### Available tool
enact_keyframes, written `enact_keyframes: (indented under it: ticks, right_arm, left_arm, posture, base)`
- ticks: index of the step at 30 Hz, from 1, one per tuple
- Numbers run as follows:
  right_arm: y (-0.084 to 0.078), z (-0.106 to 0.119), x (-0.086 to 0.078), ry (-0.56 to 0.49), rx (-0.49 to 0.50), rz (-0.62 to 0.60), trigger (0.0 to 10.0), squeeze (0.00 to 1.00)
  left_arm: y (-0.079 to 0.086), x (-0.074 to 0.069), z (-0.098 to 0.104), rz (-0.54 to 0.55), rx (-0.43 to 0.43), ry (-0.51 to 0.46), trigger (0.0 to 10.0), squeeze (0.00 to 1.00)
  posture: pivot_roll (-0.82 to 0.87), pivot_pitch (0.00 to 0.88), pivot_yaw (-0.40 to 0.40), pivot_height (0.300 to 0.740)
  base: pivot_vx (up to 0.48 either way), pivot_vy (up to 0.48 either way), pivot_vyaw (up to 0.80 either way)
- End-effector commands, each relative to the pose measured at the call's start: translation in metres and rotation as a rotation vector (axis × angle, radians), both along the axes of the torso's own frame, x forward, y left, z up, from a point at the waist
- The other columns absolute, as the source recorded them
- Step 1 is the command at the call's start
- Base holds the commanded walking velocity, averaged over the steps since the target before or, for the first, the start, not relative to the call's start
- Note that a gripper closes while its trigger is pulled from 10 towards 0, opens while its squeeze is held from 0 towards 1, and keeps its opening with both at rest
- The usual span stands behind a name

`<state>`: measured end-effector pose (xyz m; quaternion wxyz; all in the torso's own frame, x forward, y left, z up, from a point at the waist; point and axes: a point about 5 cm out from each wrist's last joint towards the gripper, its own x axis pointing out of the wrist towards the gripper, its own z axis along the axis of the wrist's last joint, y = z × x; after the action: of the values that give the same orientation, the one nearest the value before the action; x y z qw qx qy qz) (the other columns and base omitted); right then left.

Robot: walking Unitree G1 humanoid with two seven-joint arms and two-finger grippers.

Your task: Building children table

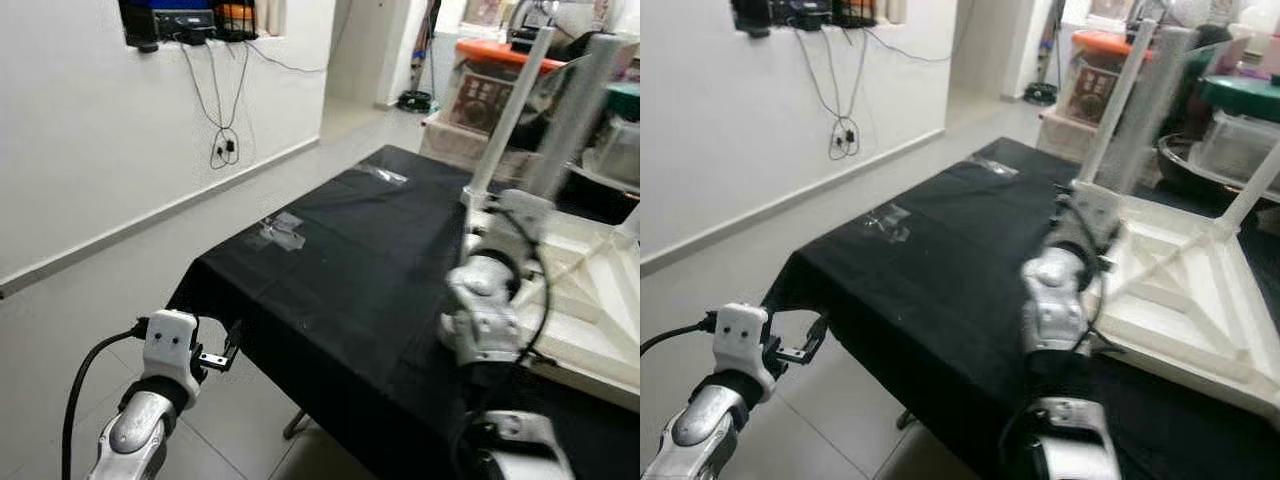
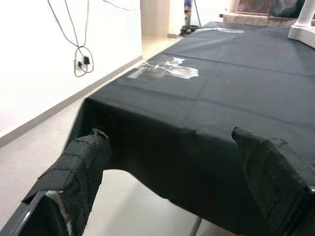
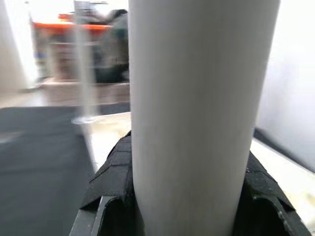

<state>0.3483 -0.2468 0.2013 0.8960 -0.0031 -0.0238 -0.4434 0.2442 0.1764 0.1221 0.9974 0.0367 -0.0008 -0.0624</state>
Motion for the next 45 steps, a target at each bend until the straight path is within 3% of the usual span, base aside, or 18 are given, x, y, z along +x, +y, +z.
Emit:
enact_keyframes:
  ticks: [1, 5, 11, 16, 20, 22, 28, 33, 36, 45]
  right_arm:
    - [-0.038, -0.027, -0.016, 0.106, 0.054, -0.174, 0.0, 0.00]
    - [-0.045, -0.031, -0.021, 0.114, 0.078, -0.222, 0.0, 0.00]
    - [-0.026, -0.052, -0.019, 0.156, 0.159, -0.197, 0.0, 0.00]
    - [-0.021, -0.057, -0.017, 0.145, 0.179, -0.184, 0.0, 0.00]
    - [-0.005, -0.058, -0.017, 0.112, 0.153, -0.088, 0.0, 0.00]
    - [-0.005, -0.058, -0.017, 0.112, 0.153, -0.088, 0.0, 0.00]
    - [0.021, -0.052, -0.018, 0.055, 0.047, 0.091, 0.0, 0.00]
    - [0.025, -0.050, -0.016, 0.042, 0.027, 0.126, 0.0, 0.00]
    - [0.035, -0.051, -0.014, 0.033, 0.002, 0.222, 0.0, 0.00]
    - [0.042, -0.057, -0.013, 0.042, 0.040, 0.323, 0.0, 0.00]
  left_arm:
    - [0.004, 0.000, -0.002, 0.015, 0.018, 0.005, 10.0, 0.00]
    - [0.004, 0.001, -0.003, 0.018, 0.022, 0.006, 10.0, 0.00]
    - [0.006, 0.002, -0.002, 0.022, 0.030, 0.006, 10.0, 0.00]
    - [0.008, 0.002, -0.002, 0.028, 0.034, 0.006, 10.0, 0.00]
    - [0.007, 0.001, -0.004, 0.027, 0.035, 0.009, 10.0, 0.00]
    - [0.007, 0.001, -0.004, 0.027, 0.035, 0.009, 10.0, 0.00]
    - [0.008, 0.002, -0.004, 0.023, 0.041, 0.009, 10.0, 0.00]
    - [0.008, 0.002, -0.004, 0.023, 0.042, 0.010, 10.0, 0.00]
    - [0.008, 0.001, -0.005, 0.027, 0.043, 0.013, 10.0, 0.00]
    - [0.009, 0.002, -0.006, 0.030, 0.044, 0.017, 10.0, 0.00]
  posture:
    - [0.09, 0.000, -0.090, 0.740]
    - [0.08, 0.000, -0.086, 0.740]
    - [0.09, 0.000, -0.084, 0.740]
    - [0.09, 0.000, -0.084, 0.740]
    - [0.09, 0.000, -0.079, 0.740]
    - [0.09, 0.000, -0.079, 0.740]
    - [0.08, 0.000, -0.074, 0.740]
    - [0.08, 0.000, -0.074, 0.740]
    - [0.08, 0.000, -0.078, 0.740]
    - [0.08, 0.000, -0.075, 0.740]
  base:
    - [0.000, 0.000, 0.00]
    - [0.000, 0.000, 0.00]
    - [0.000, 0.000, 0.00]
    - [0.000, 0.000, 0.00]
    - [0.000, 0.000, 0.00]
    - [0.000, 0.000, 0.00]
    - [0.000, 0.000, 0.00]
    - [0.000, 0.000, 0.00]
    - [0.000, 0.000, 0.00]
    - [0.000, 0.000, 0.00]
